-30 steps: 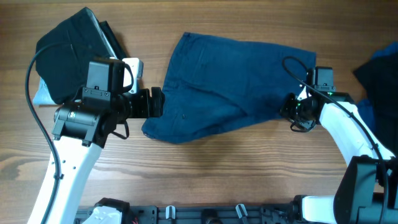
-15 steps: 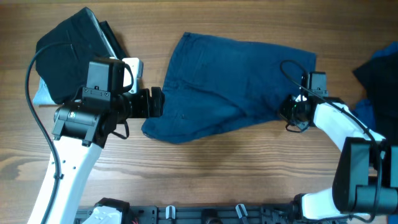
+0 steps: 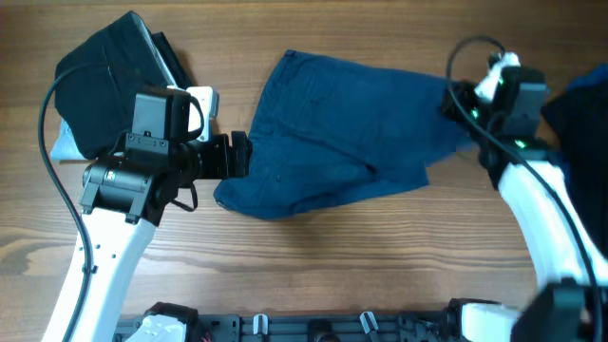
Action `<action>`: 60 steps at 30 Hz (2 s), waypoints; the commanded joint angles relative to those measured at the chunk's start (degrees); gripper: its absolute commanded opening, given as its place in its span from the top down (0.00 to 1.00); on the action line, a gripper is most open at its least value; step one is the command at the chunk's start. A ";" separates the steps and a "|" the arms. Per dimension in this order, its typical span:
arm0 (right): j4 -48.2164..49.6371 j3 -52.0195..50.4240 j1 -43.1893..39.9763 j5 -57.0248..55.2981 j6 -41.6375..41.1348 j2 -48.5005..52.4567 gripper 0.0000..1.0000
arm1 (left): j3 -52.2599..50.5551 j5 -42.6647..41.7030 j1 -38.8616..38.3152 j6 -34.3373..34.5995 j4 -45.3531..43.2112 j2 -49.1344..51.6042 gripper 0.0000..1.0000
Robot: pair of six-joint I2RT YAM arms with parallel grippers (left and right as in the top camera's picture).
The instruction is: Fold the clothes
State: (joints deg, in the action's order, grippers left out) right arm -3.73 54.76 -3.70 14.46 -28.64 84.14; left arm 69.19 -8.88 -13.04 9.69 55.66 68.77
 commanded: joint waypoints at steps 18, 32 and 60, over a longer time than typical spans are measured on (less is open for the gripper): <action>-39.74 -3.26 -2.16 -1.66 1.40 1.81 0.32 | 0.48 -1.73 -0.26 -0.31 4.11 1.73 0.07; -23.71 -9.20 -2.16 -4.94 -5.38 14.45 0.96 | 0.48 -1.55 -0.26 -0.31 2.19 1.73 0.05; 11.96 3.10 2.60 8.85 3.39 23.58 0.36 | 0.48 -1.57 -0.26 -0.28 -0.96 1.75 0.04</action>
State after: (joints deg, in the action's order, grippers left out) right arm 11.33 57.54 0.95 21.12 -32.03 109.56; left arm 69.19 -9.76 -13.04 9.72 54.68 70.35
